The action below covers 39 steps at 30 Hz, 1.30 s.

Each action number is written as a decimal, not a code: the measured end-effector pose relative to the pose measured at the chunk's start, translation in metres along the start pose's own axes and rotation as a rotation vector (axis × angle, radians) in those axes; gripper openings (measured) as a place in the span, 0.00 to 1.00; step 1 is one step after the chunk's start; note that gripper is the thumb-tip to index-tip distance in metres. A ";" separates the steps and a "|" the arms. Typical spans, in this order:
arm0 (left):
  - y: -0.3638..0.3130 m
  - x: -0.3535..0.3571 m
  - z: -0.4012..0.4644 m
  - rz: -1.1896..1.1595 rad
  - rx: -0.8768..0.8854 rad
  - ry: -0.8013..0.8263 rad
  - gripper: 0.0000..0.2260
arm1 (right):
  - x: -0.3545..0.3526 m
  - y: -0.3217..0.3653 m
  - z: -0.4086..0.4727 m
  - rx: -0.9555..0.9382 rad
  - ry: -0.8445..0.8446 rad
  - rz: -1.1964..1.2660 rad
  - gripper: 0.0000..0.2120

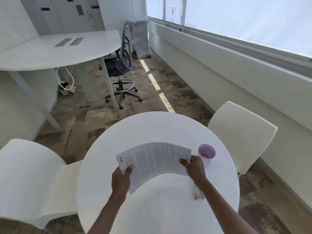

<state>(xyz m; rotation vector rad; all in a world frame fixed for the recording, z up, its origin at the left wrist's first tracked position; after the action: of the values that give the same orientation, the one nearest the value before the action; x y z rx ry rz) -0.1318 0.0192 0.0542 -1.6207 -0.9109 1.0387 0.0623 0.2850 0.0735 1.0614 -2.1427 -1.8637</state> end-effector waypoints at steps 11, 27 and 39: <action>0.042 0.017 -0.023 0.113 0.063 -0.160 0.12 | 0.033 -0.062 -0.008 0.135 -0.072 0.128 0.07; 0.073 0.014 -0.008 0.184 -0.107 -0.107 0.09 | 0.028 -0.067 0.018 0.075 -0.003 -0.145 0.06; 0.100 0.016 -0.028 -0.214 -0.502 -0.146 0.09 | 0.003 -0.075 0.020 0.304 0.012 -0.232 0.36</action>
<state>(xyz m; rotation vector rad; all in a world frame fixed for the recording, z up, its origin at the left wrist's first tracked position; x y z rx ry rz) -0.0916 -0.0006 -0.0406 -1.8126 -1.4990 0.8256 0.0823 0.2998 -0.0005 1.4322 -2.4433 -1.6404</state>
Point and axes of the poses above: each hand's wrist, its own z-axis towards the middle knuckle, its own x-axis out of the palm, y = z × x, the point moved 8 cm from there along z, towards the middle knuckle, and after that the axes turned 4 degrees about x, right-handed, at the moved point
